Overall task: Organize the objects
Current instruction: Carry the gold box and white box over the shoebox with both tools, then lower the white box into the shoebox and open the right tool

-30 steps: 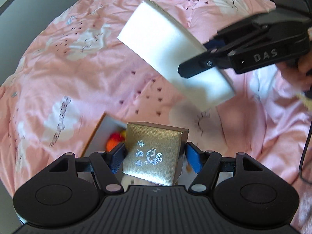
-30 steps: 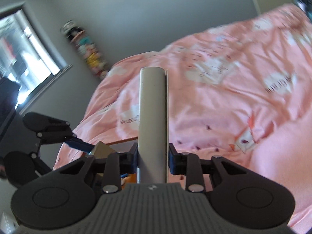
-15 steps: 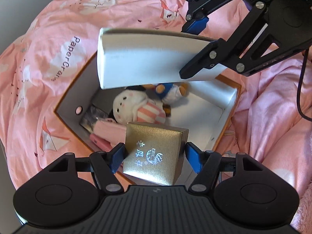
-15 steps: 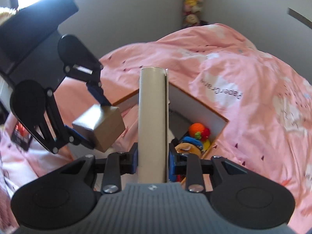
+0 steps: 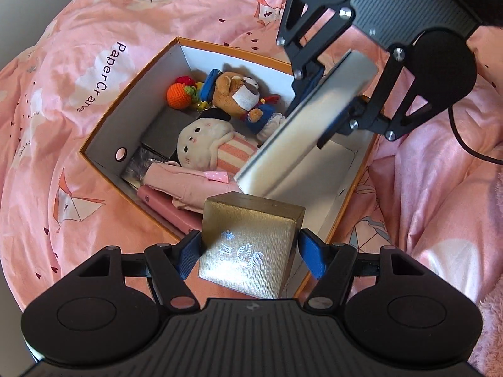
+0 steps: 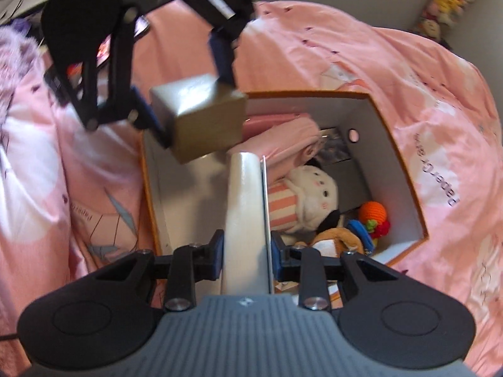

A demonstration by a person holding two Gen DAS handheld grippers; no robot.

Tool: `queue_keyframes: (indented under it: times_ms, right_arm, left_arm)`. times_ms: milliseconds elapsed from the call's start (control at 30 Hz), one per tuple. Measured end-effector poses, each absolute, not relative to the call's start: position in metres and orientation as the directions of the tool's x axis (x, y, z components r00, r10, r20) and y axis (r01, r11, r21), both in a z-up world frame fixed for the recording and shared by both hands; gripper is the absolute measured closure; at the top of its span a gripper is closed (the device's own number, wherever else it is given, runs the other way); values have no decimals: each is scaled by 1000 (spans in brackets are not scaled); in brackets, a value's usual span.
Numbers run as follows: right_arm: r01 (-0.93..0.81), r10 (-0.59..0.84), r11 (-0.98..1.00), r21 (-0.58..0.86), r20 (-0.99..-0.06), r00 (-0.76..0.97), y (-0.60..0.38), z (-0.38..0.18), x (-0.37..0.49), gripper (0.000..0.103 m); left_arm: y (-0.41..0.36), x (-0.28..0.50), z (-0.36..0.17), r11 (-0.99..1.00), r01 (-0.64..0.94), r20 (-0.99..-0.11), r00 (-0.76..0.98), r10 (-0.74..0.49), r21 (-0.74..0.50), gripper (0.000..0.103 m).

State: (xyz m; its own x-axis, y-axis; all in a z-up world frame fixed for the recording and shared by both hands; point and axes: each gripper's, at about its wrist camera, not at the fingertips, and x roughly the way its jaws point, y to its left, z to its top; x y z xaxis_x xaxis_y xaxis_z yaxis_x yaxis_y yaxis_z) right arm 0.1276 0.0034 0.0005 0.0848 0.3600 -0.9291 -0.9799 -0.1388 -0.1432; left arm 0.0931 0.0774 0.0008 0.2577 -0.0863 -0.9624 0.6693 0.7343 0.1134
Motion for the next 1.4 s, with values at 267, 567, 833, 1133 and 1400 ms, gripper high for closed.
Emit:
queue_keyframes:
  times_ms: [267,567,833,1133,1400]
  right_arm:
    - [-950,354,-281,-134,-935,28,22,-14,119,72]
    - [-828,318,-483,-286,-938,139,33,-53,96,72]
    - [-883,226,-412,-224,-964,139,38,-63,109,72]
    - [-950,179,-303,-71,-984,17,42,-53,128,67]
    - [-974,128,-90,210,-967,-220,43,-52,156,85]
  left_arm:
    - [82,103,6,779,623,-969,230,-91,75,25]
    - [76,102,1,732,673,-971,230,-70,107,25]
    - [79,105,-5,738,668,-970,231,-76,101,25]
    - [78,113,-8,766,636,-971,230,-72,94,25]
    - [74,115,-11,768,634,-975,211,-65,86,25]
